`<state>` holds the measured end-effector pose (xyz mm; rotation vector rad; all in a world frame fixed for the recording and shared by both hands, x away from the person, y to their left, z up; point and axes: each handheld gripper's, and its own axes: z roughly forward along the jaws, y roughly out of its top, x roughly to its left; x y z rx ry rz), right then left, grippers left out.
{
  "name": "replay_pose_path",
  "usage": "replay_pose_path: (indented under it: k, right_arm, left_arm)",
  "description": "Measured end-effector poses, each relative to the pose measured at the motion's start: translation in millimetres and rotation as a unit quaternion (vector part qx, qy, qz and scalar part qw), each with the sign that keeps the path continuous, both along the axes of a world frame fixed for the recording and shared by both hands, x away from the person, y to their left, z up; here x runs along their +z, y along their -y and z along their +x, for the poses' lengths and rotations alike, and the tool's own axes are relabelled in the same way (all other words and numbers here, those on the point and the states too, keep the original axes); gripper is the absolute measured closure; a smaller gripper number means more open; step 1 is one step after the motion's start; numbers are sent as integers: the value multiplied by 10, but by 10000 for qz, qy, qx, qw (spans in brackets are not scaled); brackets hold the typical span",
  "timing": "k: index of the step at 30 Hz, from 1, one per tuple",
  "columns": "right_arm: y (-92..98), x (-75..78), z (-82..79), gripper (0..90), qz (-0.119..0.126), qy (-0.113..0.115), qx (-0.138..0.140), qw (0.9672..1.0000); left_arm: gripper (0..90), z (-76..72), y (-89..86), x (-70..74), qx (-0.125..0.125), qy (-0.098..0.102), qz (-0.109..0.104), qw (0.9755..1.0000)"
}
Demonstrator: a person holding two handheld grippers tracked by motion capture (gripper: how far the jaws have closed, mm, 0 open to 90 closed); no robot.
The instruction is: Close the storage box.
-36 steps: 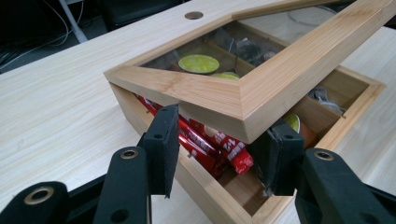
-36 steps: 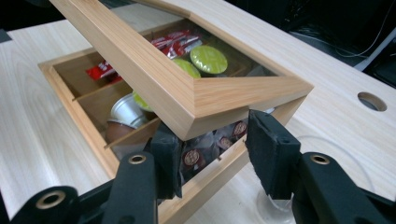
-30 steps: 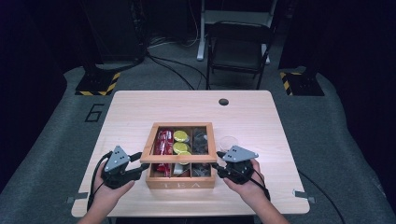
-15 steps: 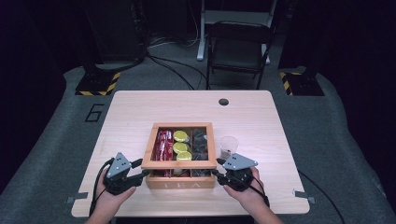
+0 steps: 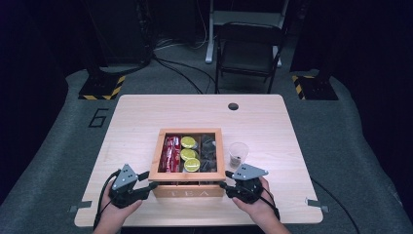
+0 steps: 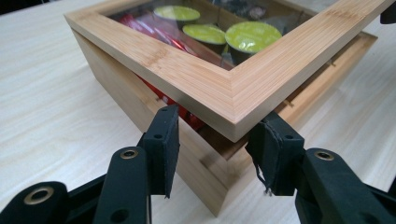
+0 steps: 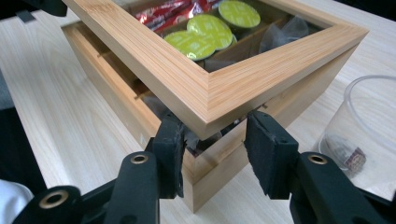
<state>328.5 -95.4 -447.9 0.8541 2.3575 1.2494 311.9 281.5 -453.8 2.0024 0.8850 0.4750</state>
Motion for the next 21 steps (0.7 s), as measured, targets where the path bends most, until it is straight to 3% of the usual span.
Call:
replay_pose_path:
  k: [5, 21]
  right_arm:
    - [-8, -54, -9, 567, -30, -84, 21, 10000]
    - [-12, -87, -20, 562, -45, -187, 5, 9998]
  left_arm:
    - [531, -17, -4, -22, -53, -46, 68, 10000]
    - [500, -15, -10, -68, 18, -198, -9, 9998]
